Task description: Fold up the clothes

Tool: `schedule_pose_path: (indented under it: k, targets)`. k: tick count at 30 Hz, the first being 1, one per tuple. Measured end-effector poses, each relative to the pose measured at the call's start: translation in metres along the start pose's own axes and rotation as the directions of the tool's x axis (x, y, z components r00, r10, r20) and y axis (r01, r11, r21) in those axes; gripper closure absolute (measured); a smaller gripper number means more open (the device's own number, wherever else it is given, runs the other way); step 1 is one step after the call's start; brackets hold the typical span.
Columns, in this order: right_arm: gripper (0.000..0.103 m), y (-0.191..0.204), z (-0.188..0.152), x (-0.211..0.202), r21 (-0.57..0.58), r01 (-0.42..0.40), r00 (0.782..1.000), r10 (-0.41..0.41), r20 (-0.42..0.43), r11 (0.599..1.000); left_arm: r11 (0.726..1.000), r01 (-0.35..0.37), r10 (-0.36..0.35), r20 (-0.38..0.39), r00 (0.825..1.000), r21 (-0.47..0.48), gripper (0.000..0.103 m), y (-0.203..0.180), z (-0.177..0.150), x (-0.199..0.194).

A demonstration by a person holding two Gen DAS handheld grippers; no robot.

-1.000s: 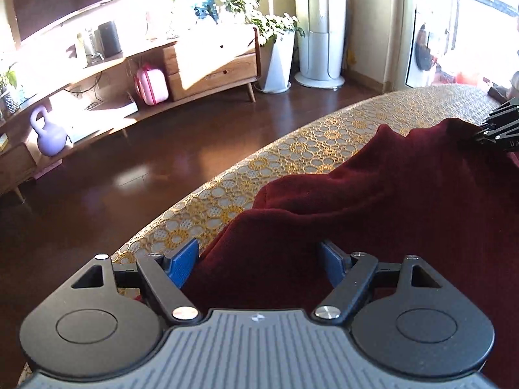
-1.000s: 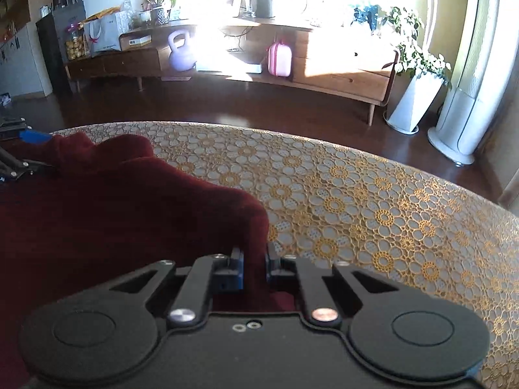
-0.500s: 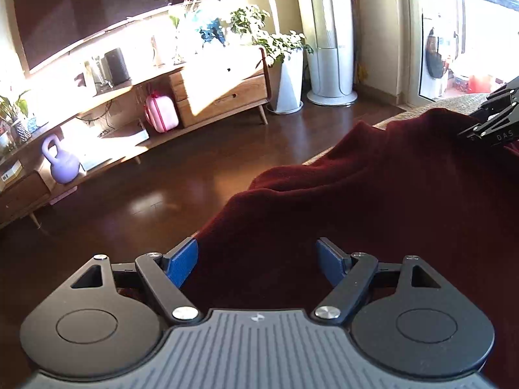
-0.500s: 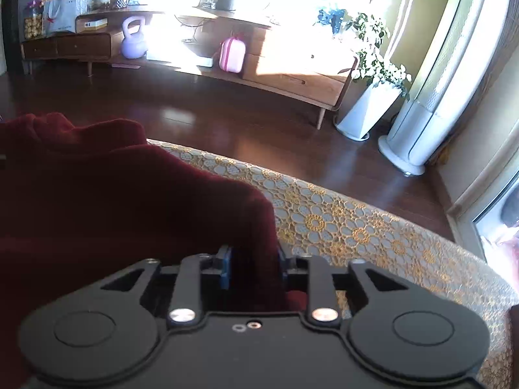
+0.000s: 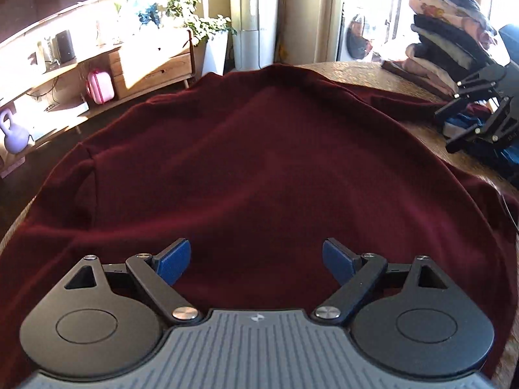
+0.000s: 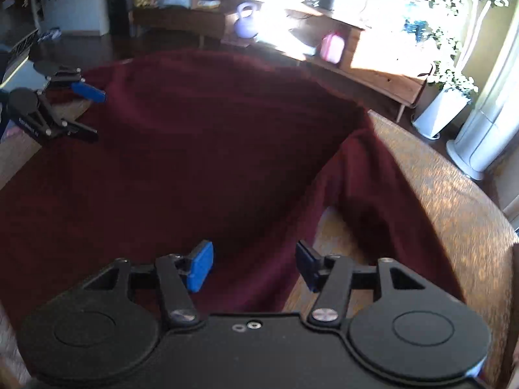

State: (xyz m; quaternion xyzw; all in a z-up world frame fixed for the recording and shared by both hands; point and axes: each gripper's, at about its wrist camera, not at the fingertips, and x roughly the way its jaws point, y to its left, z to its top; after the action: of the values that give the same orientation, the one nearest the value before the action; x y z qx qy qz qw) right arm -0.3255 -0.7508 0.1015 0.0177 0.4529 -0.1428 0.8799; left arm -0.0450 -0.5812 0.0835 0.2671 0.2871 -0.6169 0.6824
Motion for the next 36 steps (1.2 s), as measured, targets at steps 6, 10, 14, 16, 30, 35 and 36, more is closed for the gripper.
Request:
schedule_pose_path:
  k: [6, 10, 14, 16, 30, 35, 36]
  targets:
    - [0.0, 0.047, -0.064, -0.052, -0.008, -0.009, 1.0, 0.009, 0.026, 1.0, 0.997, -0.042, 0.044, -0.031, 0.999, 0.066, 0.014, -0.057, -0.062, -0.056]
    - [0.0, 0.077, -0.105, -0.072, -0.101, 0.017, 1.0, -0.014, 0.027, 0.995, 0.987, -0.073, 0.08, -0.042, 0.996, 0.142, 0.014, -0.095, -0.098, -0.081]
    - [0.0, 0.102, -0.137, -0.073, -0.143, -0.046, 0.998, 0.053, 0.043, 0.989, 0.977, -0.087, 0.097, -0.043, 0.994, 0.192, 0.014, -0.125, -0.119, -0.091]
    - [0.0, 0.124, -0.137, -0.068, -0.161, -0.076, 0.994, 0.087, 0.064, 0.984, 0.972, -0.093, 0.103, -0.033, 0.994, 0.214, 0.014, -0.138, -0.127, -0.093]
    - [0.0, 0.179, -0.12, -0.033, -0.163, -0.224, 0.967, 0.24, 0.088, 0.961, 0.985, -0.124, 0.128, -0.021, 0.992, 0.122, 0.014, -0.144, -0.131, -0.091]
    - [0.0, 0.18, -0.115, -0.034, -0.152, -0.222, 0.966, 0.239, 0.1, 0.963, 0.987, -0.128, 0.127, 0.016, 0.992, 0.096, 0.014, -0.141, -0.131, -0.099]
    - [0.0, 0.178, -0.11, -0.033, -0.138, -0.211, 0.968, 0.227, 0.11, 0.968, 0.987, -0.129, 0.128, 0.02, 0.992, 0.093, 0.014, -0.141, -0.13, -0.1]
